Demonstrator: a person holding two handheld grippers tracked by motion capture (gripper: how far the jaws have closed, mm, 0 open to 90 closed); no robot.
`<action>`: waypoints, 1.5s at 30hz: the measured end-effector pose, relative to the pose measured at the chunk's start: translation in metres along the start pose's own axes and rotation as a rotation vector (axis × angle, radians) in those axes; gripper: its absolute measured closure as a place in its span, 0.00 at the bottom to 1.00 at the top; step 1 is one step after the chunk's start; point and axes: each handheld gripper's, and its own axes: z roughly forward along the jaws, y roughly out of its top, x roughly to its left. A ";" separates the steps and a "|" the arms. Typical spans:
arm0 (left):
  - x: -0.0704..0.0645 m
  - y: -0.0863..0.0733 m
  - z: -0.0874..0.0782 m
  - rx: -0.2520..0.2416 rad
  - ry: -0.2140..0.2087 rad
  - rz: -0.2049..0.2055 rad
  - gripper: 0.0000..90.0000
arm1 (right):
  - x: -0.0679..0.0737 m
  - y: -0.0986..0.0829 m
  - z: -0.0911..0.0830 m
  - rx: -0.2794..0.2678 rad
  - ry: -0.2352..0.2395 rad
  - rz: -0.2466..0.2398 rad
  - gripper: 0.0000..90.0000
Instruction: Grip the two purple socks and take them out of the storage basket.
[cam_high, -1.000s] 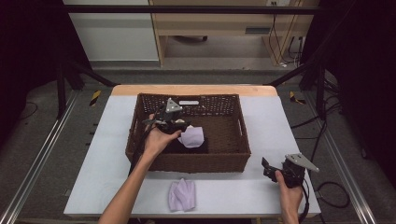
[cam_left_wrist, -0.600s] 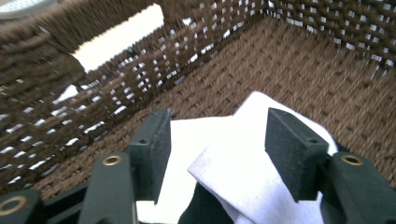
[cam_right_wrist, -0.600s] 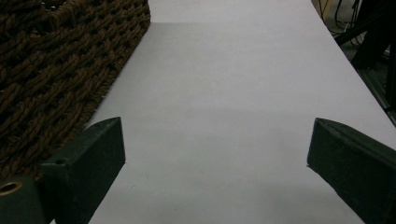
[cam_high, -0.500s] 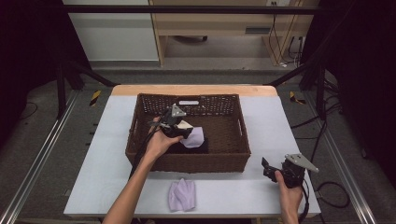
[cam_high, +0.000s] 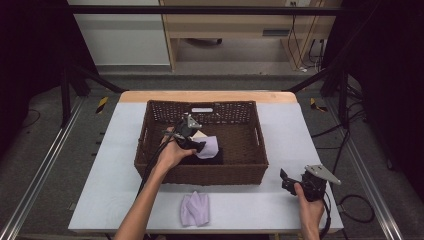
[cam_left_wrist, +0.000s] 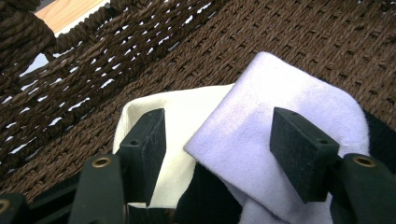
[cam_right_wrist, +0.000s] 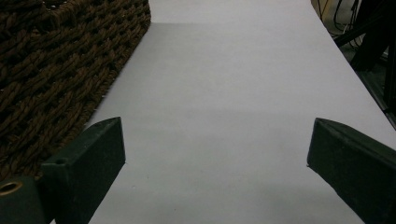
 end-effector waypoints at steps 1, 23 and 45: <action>0.000 0.000 0.001 0.003 -0.002 0.001 0.40 | 0.000 0.000 0.000 -0.001 0.001 0.000 0.05; 0.000 -0.001 -0.015 0.005 -0.143 -0.101 0.96 | -0.001 0.000 -0.001 -0.004 0.003 0.005 0.05; 0.003 -0.004 -0.023 -0.081 -0.144 -0.122 0.94 | -0.001 0.000 -0.001 -0.005 0.005 0.010 0.05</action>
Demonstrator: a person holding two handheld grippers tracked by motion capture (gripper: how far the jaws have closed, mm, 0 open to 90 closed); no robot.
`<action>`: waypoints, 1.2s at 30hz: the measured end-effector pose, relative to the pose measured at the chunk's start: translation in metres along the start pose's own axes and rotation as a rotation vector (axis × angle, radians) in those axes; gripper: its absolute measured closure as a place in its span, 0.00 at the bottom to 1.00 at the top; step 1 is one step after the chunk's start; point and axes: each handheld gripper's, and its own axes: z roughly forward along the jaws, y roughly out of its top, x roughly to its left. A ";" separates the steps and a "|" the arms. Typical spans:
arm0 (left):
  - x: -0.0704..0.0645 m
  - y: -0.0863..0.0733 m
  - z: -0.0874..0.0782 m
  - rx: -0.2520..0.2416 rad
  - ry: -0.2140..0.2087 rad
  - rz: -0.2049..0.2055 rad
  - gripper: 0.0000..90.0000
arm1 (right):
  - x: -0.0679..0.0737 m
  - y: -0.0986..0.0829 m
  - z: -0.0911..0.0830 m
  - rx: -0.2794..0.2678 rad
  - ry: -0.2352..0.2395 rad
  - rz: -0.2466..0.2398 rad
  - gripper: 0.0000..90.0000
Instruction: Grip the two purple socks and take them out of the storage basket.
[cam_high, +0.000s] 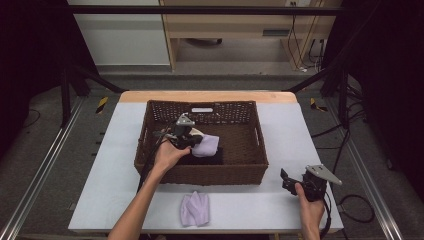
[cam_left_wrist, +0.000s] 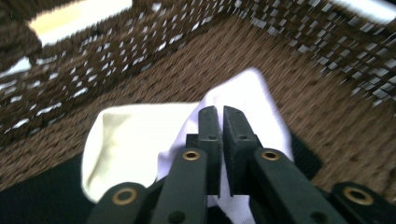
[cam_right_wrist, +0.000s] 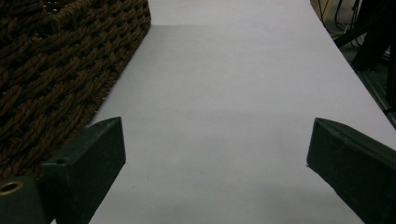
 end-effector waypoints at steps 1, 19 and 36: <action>0.000 0.000 0.000 0.000 0.000 0.000 0.92 | 0.000 0.000 0.000 0.000 0.002 0.001 0.05; -0.003 -0.005 0.025 0.093 0.013 0.067 0.52 | 0.000 0.000 0.000 0.002 0.001 -0.001 0.05; 0.000 0.001 -0.002 -0.066 0.002 -0.012 0.93 | 0.000 0.000 0.000 0.004 -0.002 0.004 0.05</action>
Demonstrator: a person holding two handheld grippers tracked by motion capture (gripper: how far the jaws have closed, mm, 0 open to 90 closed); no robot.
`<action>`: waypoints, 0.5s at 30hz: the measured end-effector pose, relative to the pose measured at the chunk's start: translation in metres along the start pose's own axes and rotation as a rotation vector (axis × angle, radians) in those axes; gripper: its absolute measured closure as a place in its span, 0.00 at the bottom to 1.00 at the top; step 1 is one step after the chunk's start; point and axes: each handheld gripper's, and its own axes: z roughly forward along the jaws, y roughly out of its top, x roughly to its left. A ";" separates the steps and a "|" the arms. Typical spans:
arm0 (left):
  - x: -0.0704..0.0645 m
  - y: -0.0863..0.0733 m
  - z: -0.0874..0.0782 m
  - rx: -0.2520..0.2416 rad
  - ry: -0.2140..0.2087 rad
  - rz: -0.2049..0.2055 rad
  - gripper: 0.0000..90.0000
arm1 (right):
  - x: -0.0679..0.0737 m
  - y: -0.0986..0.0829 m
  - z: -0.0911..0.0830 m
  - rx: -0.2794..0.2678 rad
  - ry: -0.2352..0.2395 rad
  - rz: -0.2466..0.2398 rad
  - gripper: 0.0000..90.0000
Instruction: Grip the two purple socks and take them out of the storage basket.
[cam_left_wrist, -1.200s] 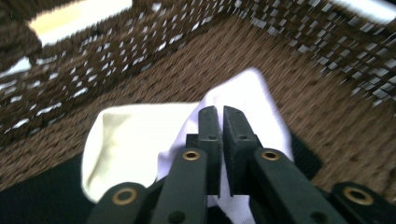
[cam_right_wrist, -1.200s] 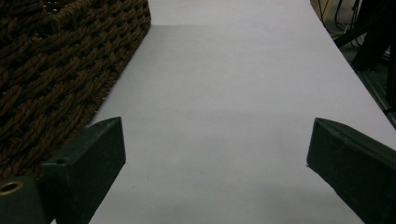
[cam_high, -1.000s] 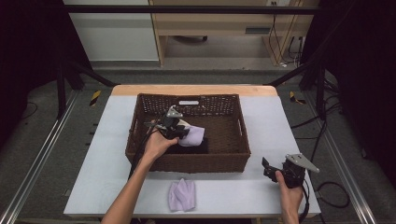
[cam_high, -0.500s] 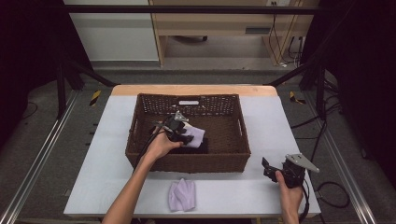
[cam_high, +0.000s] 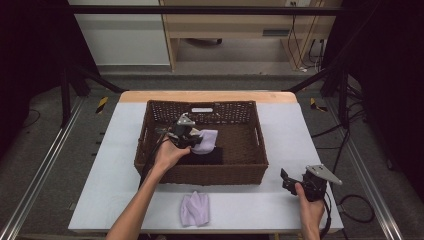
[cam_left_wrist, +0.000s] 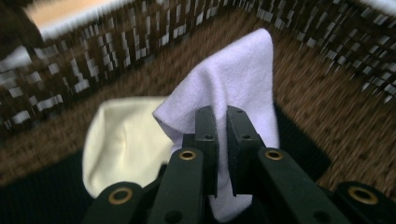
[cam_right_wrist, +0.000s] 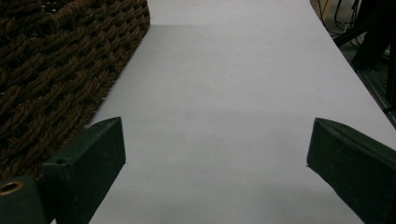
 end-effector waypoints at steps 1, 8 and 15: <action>0.002 0.001 -0.005 -0.062 -0.008 -0.024 0.93 | 0.000 0.000 0.000 0.001 0.000 0.000 0.05; 0.003 0.006 -0.019 -0.198 0.007 -0.046 0.93 | 0.000 0.000 0.001 0.003 0.000 0.001 0.05; 0.004 0.011 -0.033 -0.286 0.017 -0.071 0.93 | 0.000 0.000 0.001 0.005 0.004 0.004 0.06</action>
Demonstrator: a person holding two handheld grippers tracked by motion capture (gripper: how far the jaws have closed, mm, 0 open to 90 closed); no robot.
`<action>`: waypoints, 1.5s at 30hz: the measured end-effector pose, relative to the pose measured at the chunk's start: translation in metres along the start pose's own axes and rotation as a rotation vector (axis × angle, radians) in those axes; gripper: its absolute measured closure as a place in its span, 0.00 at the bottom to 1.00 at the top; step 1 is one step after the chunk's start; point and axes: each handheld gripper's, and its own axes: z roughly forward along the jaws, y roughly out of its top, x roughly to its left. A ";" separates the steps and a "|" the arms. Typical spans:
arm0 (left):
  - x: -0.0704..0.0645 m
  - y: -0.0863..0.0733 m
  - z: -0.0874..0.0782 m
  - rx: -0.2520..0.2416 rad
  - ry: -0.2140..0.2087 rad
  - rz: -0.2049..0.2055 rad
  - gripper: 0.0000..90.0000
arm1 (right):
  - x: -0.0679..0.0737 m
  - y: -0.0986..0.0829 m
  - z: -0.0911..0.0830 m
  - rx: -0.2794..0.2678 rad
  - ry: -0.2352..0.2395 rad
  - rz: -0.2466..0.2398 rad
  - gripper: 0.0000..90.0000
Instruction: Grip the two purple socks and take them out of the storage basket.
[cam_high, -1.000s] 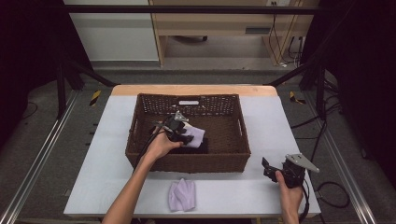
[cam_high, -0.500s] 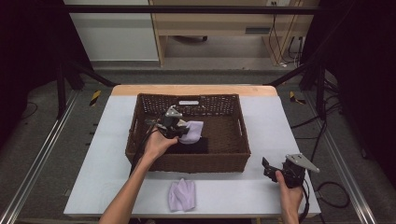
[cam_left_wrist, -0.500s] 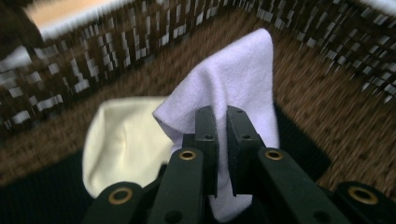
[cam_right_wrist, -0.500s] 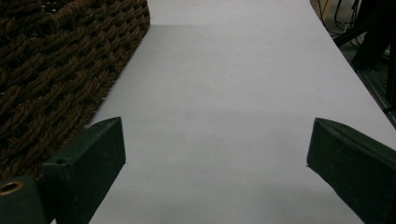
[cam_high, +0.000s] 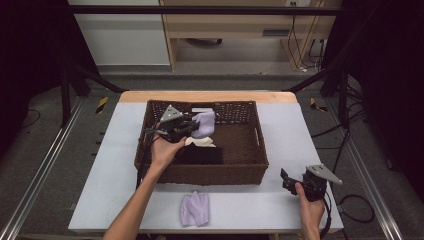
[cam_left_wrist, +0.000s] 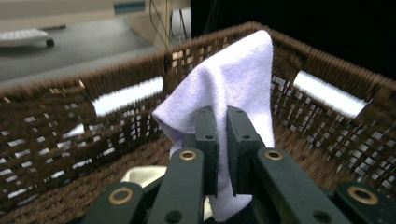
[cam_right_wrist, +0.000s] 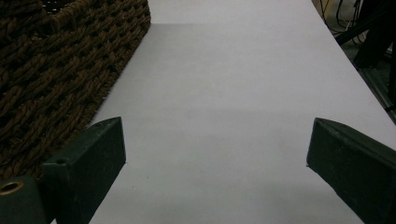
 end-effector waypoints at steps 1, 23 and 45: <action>0.000 0.003 -0.004 -0.006 -0.011 -0.008 0.93 | 0.000 0.000 0.000 -0.001 -0.001 -0.001 0.06; -0.044 0.030 -0.111 -0.173 -0.109 0.088 0.93 | 0.000 0.000 0.000 0.000 -0.003 0.003 0.06; -0.088 -0.055 -0.152 -0.037 -0.206 0.161 0.93 | 0.000 0.000 -0.001 -0.006 -0.012 0.006 0.06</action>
